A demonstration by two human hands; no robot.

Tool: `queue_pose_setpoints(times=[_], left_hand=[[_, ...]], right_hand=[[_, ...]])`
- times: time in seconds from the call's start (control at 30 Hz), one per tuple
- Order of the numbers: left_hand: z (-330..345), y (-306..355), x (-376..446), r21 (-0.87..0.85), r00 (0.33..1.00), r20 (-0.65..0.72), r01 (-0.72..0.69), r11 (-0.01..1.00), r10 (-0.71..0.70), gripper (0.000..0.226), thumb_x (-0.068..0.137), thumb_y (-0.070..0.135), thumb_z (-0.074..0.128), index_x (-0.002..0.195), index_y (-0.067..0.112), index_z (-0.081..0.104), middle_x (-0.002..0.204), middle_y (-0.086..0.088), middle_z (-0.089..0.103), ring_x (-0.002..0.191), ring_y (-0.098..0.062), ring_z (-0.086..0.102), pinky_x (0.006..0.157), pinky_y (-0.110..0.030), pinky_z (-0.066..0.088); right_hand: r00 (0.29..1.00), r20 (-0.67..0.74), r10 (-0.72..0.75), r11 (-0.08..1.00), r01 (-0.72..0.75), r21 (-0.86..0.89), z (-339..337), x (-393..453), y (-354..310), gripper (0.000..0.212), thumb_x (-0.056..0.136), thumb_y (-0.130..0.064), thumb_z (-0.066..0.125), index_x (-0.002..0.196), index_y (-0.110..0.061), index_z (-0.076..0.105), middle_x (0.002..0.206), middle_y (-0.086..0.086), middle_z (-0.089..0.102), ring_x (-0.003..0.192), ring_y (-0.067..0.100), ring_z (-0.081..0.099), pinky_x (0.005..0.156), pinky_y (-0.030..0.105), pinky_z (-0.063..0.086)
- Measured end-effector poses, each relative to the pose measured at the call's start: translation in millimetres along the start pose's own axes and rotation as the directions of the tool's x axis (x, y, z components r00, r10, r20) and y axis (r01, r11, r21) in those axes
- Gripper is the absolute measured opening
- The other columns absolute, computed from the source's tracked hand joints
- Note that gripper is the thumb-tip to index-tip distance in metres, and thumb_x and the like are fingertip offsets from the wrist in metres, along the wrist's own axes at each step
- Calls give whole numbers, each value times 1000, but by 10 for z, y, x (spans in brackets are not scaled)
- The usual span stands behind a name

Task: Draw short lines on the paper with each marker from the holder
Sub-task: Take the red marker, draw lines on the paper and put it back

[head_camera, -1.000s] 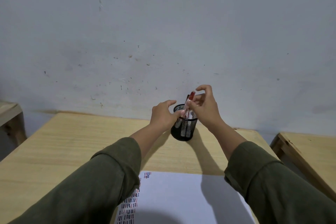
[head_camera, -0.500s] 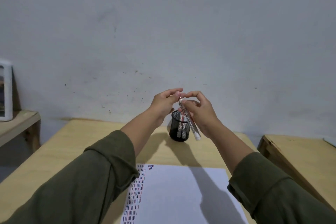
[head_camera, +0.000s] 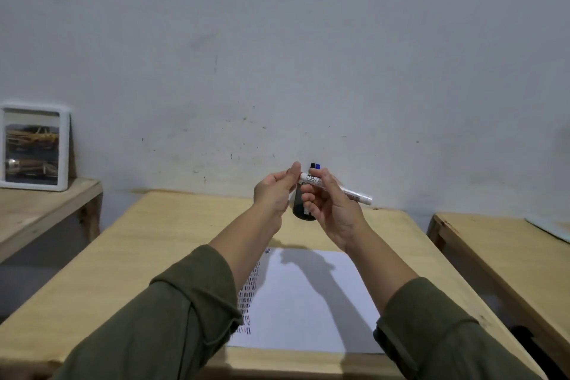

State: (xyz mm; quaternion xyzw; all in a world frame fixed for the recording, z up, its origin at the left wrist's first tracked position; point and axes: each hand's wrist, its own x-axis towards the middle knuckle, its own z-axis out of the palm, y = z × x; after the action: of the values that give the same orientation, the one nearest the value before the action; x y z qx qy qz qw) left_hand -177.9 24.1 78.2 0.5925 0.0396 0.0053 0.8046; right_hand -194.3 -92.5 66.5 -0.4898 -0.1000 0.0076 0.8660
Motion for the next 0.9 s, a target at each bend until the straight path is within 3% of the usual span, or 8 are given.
queue_pose_setpoints(times=[0.1,0.2,0.27,0.4,0.53,0.6,0.77,0.9], left_hand=[[-49,-50,-126,-50,994,105,-35,998,40,18,90,34,56,101,23,65,88,14,65,74,7,61,69,-19,39],[-107,-77,-174,-173,975,211,-28,985,65,27,96,26,47,120,25,58,103,19,64,94,7,57,80,-20,41],[-126,-77,-192,-253,972,224,-13,967,71,23,96,21,45,113,27,59,106,17,64,95,5,57,80,-20,44],[-136,-88,-204,-257,988,139,-30,966,68,16,95,21,49,95,27,63,97,17,66,88,4,59,76,-21,39],[-140,-114,-129,-191,996,81,-14,982,30,14,94,23,51,89,27,64,91,18,65,86,2,58,85,-26,30],[-147,-110,-105,-167,999,48,8,986,0,13,92,27,55,83,26,64,86,16,64,89,-2,57,83,-26,30],[-233,-130,-42,-139,998,1,65,988,-65,21,85,38,61,71,23,63,73,11,58,74,0,53,82,-25,30],[-378,-99,-16,-185,992,-108,38,982,-59,21,83,43,62,76,23,62,76,16,62,72,2,54,62,-21,31]], right_hand=[[999,-50,3,992,3,126,49,-63,36,23,95,-28,49,94,-11,63,63,5,67,53,9,61,56,18,53],[999,-45,27,978,-17,208,101,-114,61,24,95,-26,49,89,-9,65,62,7,65,52,10,61,56,18,54],[999,-32,32,965,-22,260,146,-136,87,25,95,-24,48,88,-7,66,62,7,65,53,10,62,56,19,54],[1000,-11,22,976,-20,216,189,-148,120,20,94,-20,50,89,-6,64,65,7,63,55,11,60,57,19,54],[1000,10,-18,988,16,154,163,-126,173,20,95,-18,48,90,-5,62,66,8,63,55,12,58,59,19,54],[998,42,-45,995,41,94,140,-113,184,21,96,-18,47,91,-5,62,68,7,63,58,13,58,61,20,53],[989,132,-68,994,78,-72,106,-98,212,22,97,-16,43,95,-5,62,68,5,64,60,14,58,61,20,50],[993,105,-55,996,62,-57,81,-94,272,21,98,-16,43,95,-7,62,67,6,62,58,12,58,60,19,51]])
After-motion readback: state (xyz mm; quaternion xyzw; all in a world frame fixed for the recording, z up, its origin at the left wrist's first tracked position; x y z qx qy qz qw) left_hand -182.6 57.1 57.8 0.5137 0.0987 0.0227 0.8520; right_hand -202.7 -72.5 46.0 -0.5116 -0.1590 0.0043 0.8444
